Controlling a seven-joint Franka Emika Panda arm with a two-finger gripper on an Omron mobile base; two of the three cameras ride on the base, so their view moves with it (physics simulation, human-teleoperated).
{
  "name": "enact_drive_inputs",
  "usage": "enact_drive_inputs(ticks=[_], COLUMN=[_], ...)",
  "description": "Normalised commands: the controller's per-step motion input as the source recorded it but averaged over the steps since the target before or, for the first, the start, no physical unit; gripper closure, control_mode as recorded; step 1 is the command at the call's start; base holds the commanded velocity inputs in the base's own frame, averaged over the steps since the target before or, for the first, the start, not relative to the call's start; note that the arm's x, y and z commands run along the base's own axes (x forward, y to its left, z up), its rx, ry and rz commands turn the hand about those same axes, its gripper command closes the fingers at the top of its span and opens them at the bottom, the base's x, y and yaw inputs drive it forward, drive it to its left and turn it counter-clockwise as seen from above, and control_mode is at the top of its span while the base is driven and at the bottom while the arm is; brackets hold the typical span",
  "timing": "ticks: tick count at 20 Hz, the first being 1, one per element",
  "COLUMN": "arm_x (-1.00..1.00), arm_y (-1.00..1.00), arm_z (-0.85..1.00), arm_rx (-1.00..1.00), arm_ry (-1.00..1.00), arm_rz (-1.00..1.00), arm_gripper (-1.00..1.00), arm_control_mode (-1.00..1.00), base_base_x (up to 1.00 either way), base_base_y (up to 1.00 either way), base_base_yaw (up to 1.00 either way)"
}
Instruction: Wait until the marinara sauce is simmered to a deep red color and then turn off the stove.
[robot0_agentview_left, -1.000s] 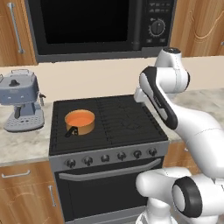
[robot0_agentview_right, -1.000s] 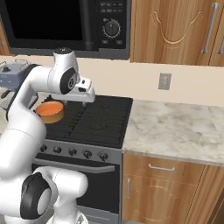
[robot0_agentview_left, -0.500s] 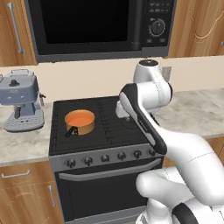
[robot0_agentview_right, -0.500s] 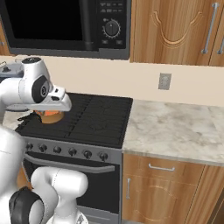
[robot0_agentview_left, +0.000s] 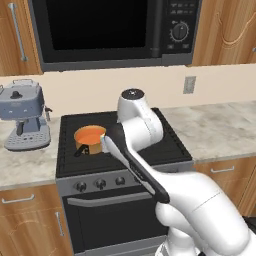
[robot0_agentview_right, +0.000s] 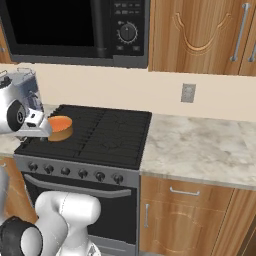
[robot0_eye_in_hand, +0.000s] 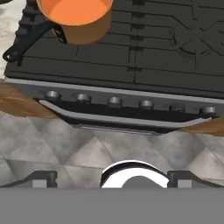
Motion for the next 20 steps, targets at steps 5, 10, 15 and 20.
enact_drive_inputs(ticks=[5, 10, 15, 20], arm_x=[0.00, 0.01, 0.08, 0.00], arm_y=[0.64, 0.60, 0.40, 0.42], arm_z=[-0.44, -0.25, -0.12, -0.07], arm_rx=[0.00, 0.01, 0.00, 0.00], arm_ry=[-0.13, -0.07, -0.10, -0.17], arm_rz=[0.04, 0.01, 0.00, 0.00], arm_gripper=[-1.00, -1.00, -1.00, -1.00], arm_control_mode=[-1.00, -1.00, -1.00, -1.00], base_base_x=[0.00, 0.00, 0.00, 0.00], base_base_y=[0.00, 0.00, 0.00, 0.00], base_base_yaw=[0.00, 0.00, 0.00, 0.00])
